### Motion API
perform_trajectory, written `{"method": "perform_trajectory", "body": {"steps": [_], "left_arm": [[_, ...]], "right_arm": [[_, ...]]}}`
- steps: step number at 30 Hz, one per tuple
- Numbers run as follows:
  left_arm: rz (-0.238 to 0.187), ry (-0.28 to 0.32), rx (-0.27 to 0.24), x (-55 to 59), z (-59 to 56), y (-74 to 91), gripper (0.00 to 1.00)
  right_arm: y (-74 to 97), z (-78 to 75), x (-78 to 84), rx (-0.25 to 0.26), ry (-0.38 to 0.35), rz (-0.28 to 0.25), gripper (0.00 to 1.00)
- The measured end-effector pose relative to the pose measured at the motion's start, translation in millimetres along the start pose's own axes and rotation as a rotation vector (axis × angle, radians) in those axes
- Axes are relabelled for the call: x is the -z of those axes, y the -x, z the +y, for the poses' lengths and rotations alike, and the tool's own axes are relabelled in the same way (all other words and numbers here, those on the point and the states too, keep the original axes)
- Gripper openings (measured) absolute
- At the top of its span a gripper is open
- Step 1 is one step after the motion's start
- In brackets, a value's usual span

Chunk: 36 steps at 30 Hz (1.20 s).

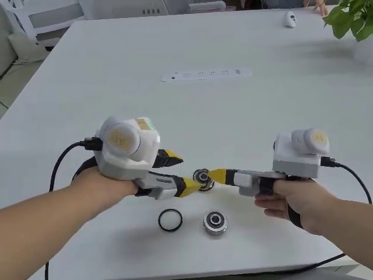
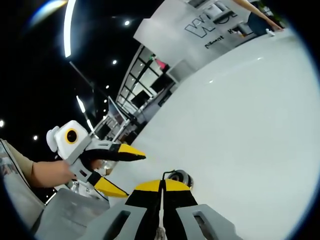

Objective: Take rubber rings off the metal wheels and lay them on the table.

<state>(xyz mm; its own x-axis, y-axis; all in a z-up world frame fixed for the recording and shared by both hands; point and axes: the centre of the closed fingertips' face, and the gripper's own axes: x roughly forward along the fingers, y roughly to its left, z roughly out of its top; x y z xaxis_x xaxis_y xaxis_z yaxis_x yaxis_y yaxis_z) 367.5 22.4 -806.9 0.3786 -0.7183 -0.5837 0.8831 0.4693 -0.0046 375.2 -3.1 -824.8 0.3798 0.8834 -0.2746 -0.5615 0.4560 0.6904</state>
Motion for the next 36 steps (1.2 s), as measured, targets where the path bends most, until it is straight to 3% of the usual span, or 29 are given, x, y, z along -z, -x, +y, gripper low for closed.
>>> {"method": "perform_trajectory", "body": {"steps": [9, 20, 36], "left_arm": [[-0.023, 0.014, 0.02, -0.1, -6.9, 15.5, 0.53], [-0.045, 0.009, 0.022, -2.2, -13.1, 32.0, 0.56], [-0.049, 0.019, 0.001, 11.7, -14.0, 62.0, 0.59]], "right_arm": [[0.5, 2.1, -0.6, -0.005, 0.001, 0.007, 0.0], [0.5, 9.4, -5.3, -0.023, 0.004, -0.003, 0.0], [-6.2, 31.7, -1.3, -0.056, 0.018, 0.038, 0.0]]}}
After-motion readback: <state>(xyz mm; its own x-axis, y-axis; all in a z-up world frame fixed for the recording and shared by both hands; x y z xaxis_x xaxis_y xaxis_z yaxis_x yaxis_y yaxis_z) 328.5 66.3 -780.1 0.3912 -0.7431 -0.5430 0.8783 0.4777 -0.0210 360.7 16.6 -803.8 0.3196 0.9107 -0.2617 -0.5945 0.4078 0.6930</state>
